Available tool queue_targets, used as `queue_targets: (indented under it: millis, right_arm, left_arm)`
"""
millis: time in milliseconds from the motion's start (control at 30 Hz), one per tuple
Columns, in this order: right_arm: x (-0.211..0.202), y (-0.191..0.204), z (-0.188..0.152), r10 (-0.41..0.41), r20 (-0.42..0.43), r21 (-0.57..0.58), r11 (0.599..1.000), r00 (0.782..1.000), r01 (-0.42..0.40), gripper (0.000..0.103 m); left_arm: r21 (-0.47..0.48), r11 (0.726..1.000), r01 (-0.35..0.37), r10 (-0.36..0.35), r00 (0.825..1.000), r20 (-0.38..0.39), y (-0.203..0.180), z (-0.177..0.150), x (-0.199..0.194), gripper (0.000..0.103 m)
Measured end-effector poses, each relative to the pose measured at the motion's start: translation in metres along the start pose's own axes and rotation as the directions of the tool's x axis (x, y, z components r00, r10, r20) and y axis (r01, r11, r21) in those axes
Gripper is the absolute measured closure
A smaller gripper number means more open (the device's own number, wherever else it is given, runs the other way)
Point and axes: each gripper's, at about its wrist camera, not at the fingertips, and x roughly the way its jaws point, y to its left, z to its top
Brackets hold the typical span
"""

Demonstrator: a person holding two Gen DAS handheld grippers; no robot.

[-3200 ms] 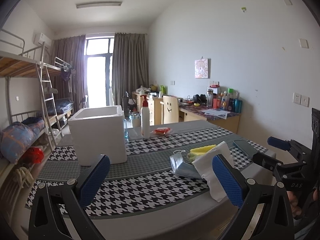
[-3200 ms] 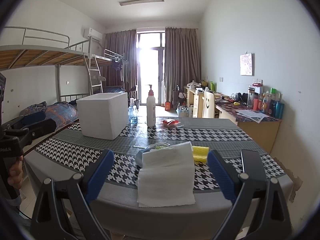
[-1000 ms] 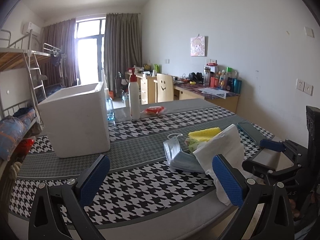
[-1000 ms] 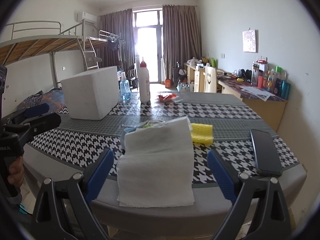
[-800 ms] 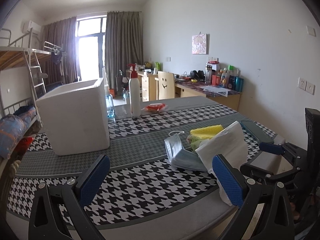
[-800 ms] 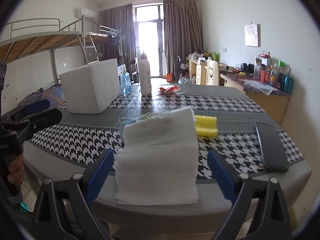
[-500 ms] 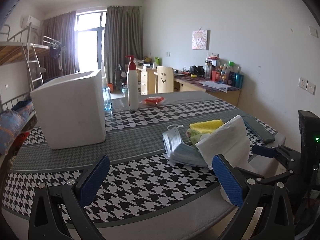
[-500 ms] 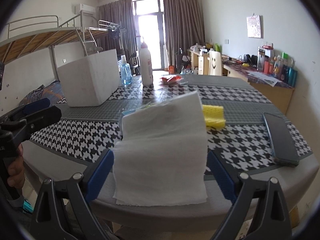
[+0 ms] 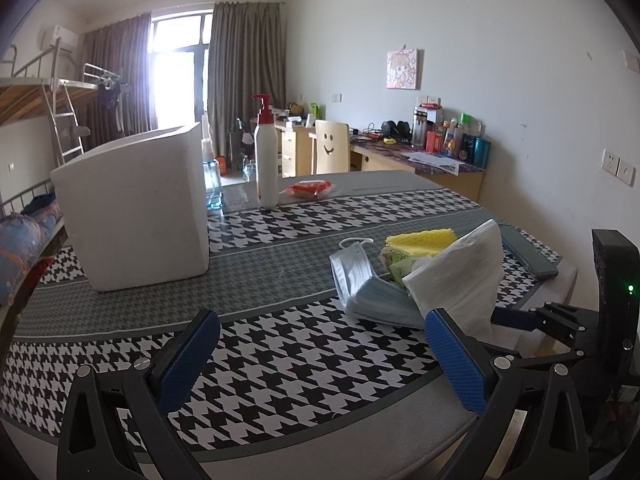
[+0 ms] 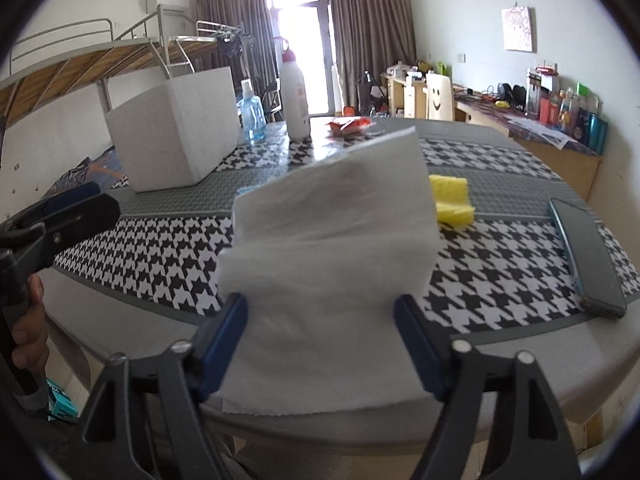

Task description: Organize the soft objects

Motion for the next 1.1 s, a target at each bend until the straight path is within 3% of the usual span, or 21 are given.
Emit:
queue_targets:
  millis: [100,167,233,333,600,1100]
  right_arm:
    - [0.003,-0.005,0.0,0.01,-0.016,-0.007,1.0,1.0,-0.01,0.046]
    - [0.003,-0.006,0.0,0.026,-0.035,-0.01,1.0,0.999,-0.026,0.065]
    - [0.003,-0.007,0.0,0.035,-0.042,-0.009,0.999,0.999,-0.035,0.076]
    - [-0.005,-0.006,0.0,0.038,-0.037,-0.01,0.999,0.999,-0.038,0.088]
    - [-0.041,-0.008,0.019,0.019,0.086,-0.012,1.0,0.996,-0.018,0.09]
    - [-0.059,-0.026,0.045,-0.081,0.198,0.017,0.997,0.977,0.079,0.09]
  left_arm:
    - [-0.011,1.0,0.002,-0.002,1.0,-0.002,0.002,0.001,0.002,0.001]
    - [-0.01,1.0,0.007,-0.007,1.0,-0.001,0.002,0.001,0.003,0.001]
    - [-0.008,1.0,0.009,-0.009,1.0,0.002,0.002,0.001,0.003,0.001]
    - [-0.006,1.0,0.013,-0.013,1.0,0.003,0.0,0.002,0.003,0.001]
    - [0.011,1.0,0.022,-0.022,1.0,0.01,-0.005,0.003,0.003,0.001]
    - [0.047,0.997,0.059,-0.06,0.998,0.006,-0.019,0.011,0.012,0.001]
